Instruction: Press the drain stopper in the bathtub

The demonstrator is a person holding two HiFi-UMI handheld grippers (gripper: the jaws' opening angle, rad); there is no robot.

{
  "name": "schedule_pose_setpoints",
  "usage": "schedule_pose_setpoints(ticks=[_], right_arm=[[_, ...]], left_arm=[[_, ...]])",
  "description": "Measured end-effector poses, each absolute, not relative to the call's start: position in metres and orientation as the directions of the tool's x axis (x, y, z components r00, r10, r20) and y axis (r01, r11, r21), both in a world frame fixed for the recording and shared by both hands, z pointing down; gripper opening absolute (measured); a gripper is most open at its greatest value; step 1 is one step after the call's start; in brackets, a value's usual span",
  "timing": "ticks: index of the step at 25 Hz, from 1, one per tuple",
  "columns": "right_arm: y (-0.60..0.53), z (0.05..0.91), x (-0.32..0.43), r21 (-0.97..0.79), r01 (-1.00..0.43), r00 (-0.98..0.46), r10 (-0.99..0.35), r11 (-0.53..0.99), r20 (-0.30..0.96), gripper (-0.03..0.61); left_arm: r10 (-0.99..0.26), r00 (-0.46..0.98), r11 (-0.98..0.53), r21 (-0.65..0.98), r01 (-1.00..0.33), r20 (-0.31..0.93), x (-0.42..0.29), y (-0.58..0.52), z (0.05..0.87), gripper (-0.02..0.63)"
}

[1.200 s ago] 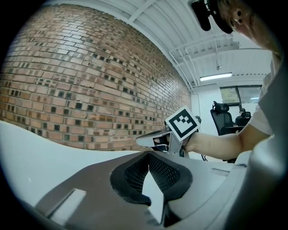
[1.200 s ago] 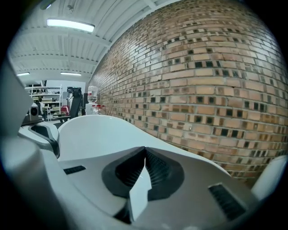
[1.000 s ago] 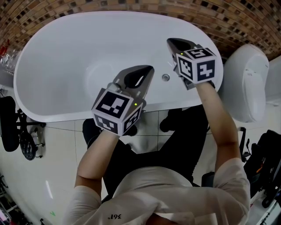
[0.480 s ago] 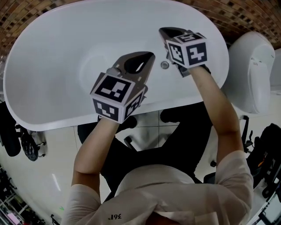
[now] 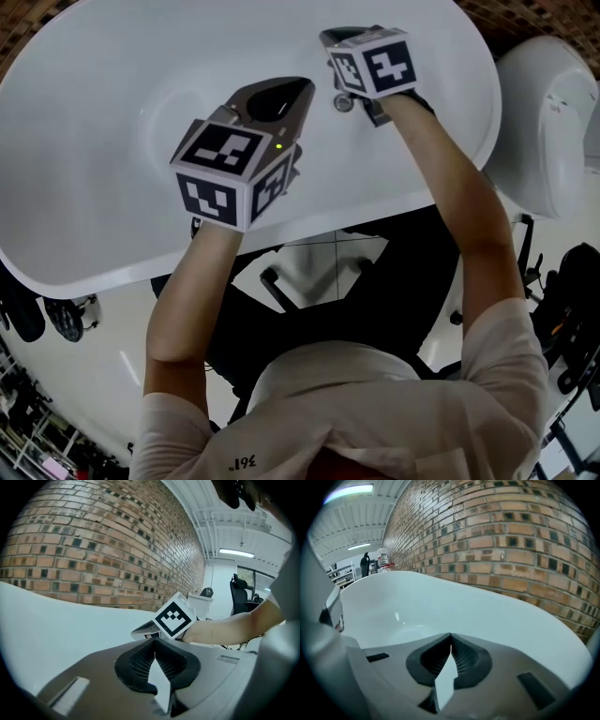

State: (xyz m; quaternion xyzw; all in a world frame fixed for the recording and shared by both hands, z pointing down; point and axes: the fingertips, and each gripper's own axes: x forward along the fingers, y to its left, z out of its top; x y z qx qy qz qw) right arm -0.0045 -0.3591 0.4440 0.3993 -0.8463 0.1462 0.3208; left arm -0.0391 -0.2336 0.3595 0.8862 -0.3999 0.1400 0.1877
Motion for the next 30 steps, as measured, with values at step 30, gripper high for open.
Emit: schedule_pose_setpoints(ticks=[30], right_arm=[[-0.384, 0.738, 0.061, -0.015, -0.747, -0.204, -0.208, 0.664, 0.957, 0.012]], left_arm=[[-0.407, 0.581, -0.544, 0.324, -0.774, 0.705, -0.028, -0.303, 0.546, 0.008]])
